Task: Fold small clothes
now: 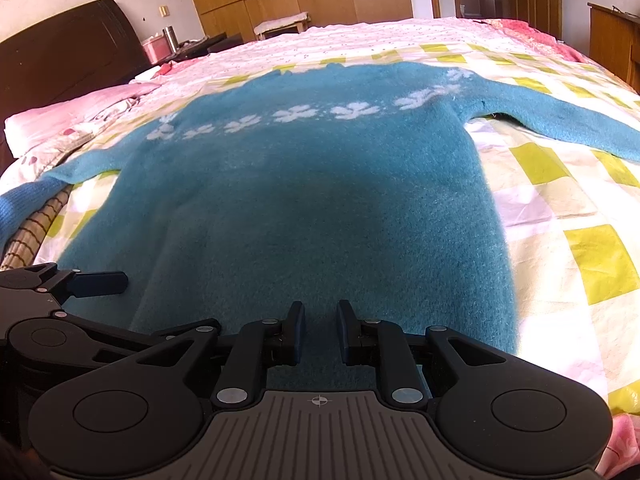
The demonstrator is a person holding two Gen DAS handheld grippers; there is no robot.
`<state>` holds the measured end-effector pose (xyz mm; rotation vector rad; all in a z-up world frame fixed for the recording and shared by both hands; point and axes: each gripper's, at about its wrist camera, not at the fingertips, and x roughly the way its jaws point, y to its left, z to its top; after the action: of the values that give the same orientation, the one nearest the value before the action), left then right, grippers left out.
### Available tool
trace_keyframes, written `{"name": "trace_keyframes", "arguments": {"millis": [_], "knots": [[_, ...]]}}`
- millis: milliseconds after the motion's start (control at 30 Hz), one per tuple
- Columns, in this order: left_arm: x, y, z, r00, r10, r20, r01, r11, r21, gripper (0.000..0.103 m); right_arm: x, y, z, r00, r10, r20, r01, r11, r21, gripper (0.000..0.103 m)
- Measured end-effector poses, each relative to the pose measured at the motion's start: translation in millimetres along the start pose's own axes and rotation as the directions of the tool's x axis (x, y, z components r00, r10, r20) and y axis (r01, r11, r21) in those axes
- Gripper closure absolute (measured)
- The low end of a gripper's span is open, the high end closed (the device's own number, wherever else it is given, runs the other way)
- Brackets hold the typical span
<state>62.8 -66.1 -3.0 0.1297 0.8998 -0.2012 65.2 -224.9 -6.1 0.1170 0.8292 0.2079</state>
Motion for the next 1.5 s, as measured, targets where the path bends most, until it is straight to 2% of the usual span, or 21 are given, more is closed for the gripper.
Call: {"name": "trace_keyframes", "arguments": {"millis": [733, 1133, 1367, 1500], "knots": [[1.7, 0.5, -0.4, 1.0, 0.001, -0.013, -0.001, 1.0, -0.03, 0.0, -0.9, -1.1, 0.3, 1.0, 0.006, 0.002, -0.006, 1.0, 0.009, 0.084], [-10.1, 1.8, 7.1, 1.0, -0.018, 0.023, 0.019, 0.999, -0.049, 0.0, -4.5, -4.0, 4.3, 1.0, 0.018, 0.021, -0.018, 1.0, 0.024, 0.083], [-15.7, -9.6, 35.2, 0.996, -0.037, 0.079, 0.038, 0.999, -0.015, 0.0, -14.2, -29.2, 23.0, 0.996, -0.004, 0.091, -0.005, 0.995, 0.101, 0.083], [-11.4, -23.7, 52.4, 0.993, -0.058, 0.099, 0.058, 0.998, 0.004, 0.0, -18.9, -67.6, 32.9, 0.992, -0.037, 0.117, 0.01, 0.973, 0.229, 0.077]]}}
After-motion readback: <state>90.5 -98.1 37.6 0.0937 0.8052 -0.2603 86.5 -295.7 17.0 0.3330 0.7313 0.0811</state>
